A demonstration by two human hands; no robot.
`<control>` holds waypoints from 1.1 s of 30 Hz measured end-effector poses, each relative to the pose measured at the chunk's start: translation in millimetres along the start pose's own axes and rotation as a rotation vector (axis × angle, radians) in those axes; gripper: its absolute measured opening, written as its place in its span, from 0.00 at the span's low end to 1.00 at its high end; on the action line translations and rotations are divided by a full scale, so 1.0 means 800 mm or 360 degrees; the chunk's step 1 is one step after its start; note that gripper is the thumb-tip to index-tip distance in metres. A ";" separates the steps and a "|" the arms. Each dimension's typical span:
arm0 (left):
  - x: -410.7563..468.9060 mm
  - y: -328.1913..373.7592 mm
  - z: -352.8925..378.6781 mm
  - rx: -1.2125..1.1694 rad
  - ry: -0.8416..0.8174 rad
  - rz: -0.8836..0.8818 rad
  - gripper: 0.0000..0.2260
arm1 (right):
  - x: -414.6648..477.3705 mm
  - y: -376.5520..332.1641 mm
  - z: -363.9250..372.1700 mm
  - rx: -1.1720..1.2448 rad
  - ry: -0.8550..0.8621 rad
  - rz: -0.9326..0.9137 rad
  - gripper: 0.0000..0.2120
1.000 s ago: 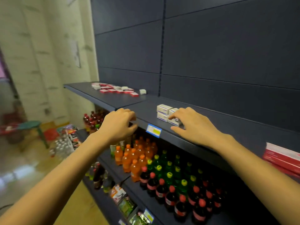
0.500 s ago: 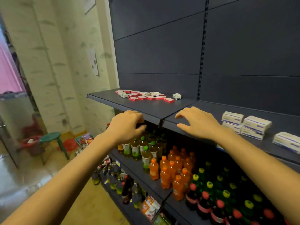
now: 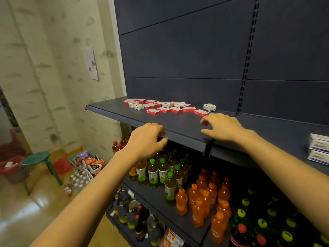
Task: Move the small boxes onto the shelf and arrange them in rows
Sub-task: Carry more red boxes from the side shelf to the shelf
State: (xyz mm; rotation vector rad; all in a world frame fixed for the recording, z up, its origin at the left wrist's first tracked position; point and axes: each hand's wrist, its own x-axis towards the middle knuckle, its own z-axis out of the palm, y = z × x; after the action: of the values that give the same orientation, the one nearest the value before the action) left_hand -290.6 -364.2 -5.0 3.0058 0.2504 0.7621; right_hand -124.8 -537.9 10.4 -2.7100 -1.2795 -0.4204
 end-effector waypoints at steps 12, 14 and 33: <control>0.150 -0.123 0.064 0.0210 -0.0222 0.0209 0.15 | 0.189 0.049 0.051 -0.0150 -0.0170 0.0573 0.25; 0.171 -0.140 0.072 0.0192 -0.0212 0.0226 0.15 | 0.208 0.058 0.061 -0.0128 -0.0232 0.0665 0.28; 0.397 -0.153 0.184 -0.0230 -0.0231 0.0831 0.20 | 0.216 0.066 0.067 -0.0395 -0.0063 0.0996 0.23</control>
State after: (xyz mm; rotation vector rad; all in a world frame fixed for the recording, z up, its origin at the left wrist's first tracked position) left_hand 36.7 -190.6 6.8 2.9835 -0.5879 0.5437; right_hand 31.1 -432.3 11.2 -3.1281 -0.3437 -0.4688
